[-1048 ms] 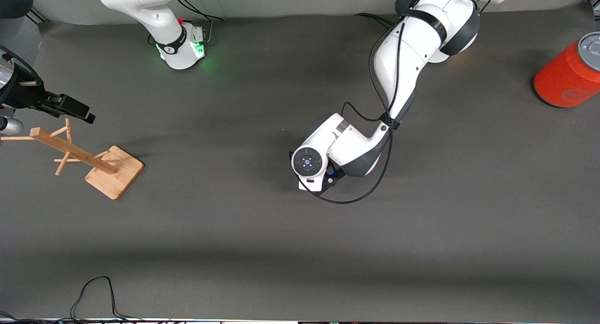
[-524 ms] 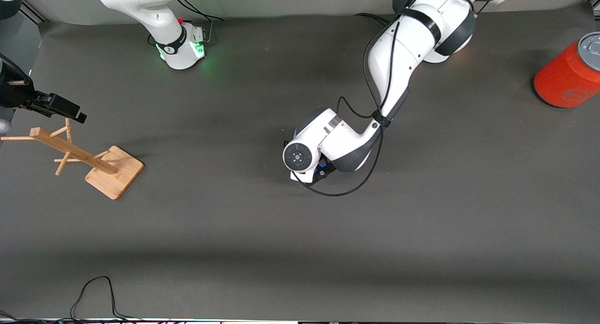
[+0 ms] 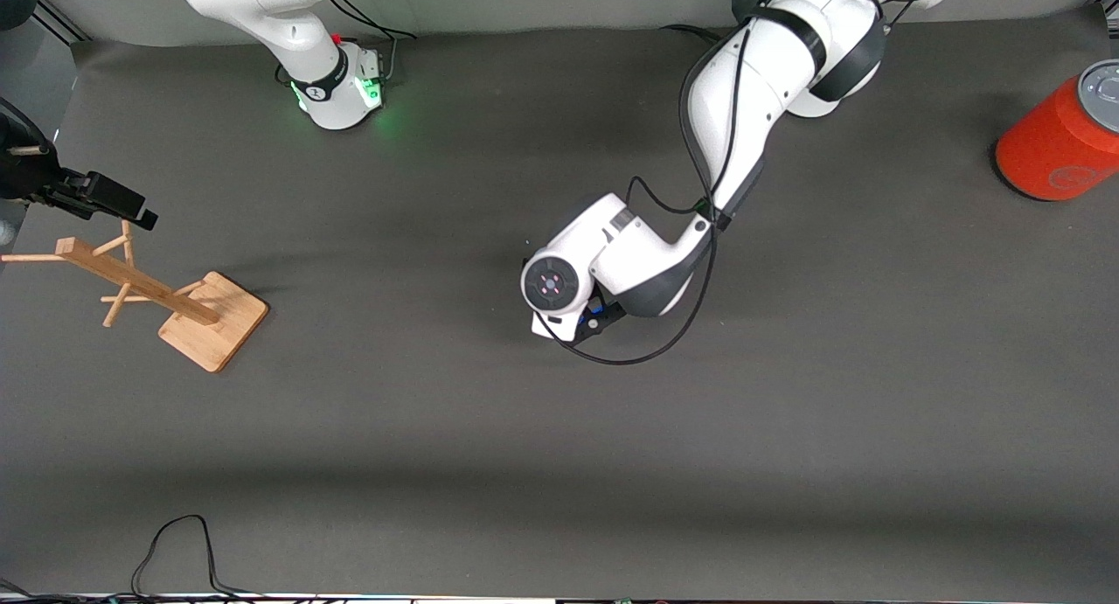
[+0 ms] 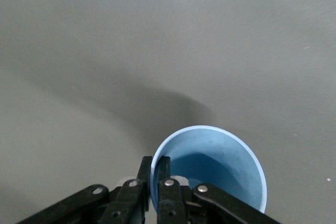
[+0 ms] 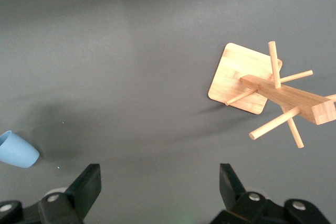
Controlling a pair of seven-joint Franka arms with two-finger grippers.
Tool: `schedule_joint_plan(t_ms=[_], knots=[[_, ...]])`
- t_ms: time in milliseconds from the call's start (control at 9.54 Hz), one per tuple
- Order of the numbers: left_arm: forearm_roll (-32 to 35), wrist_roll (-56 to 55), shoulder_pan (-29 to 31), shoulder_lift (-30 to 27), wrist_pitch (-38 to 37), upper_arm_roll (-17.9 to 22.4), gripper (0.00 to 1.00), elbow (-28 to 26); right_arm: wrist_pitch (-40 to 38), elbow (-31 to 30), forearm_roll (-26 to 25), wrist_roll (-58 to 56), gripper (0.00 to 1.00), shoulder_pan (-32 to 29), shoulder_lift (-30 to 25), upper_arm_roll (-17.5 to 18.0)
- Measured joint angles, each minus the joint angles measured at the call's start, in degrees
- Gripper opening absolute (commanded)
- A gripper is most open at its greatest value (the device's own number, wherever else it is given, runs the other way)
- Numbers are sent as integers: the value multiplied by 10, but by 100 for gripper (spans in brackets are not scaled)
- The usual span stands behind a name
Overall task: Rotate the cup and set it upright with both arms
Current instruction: 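Rotate the blue cup upright with the left gripper and lower it onto the table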
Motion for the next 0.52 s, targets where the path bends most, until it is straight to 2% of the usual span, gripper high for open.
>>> schedule_joint_plan(t_ms=[315, 524], knots=[[121, 28, -12, -45, 4, -2, 0, 4, 0, -2, 0, -2, 100, 6, 0, 1], [208, 34, -23, -55, 53, -2, 0, 3, 0, -2, 0, -3, 100, 30, -4, 2]])
